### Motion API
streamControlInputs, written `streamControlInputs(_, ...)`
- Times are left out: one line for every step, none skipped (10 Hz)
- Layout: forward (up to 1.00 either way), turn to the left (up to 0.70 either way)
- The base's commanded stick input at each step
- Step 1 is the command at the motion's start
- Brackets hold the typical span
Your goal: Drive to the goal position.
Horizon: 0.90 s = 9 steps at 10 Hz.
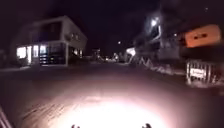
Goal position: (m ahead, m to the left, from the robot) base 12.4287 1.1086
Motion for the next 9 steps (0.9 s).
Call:
streamControlInputs(0.85,0.00)
streamControlInputs(0.85,0.00)
streamControlInputs(0.85,0.00)
streamControlInputs(0.85,0.00)
streamControlInputs(0.85,0.00)
streamControlInputs(0.85,0.00)
streamControlInputs(0.85,0.00)
streamControlInputs(0.85,0.00)
streamControlInputs(0.85,0.00)
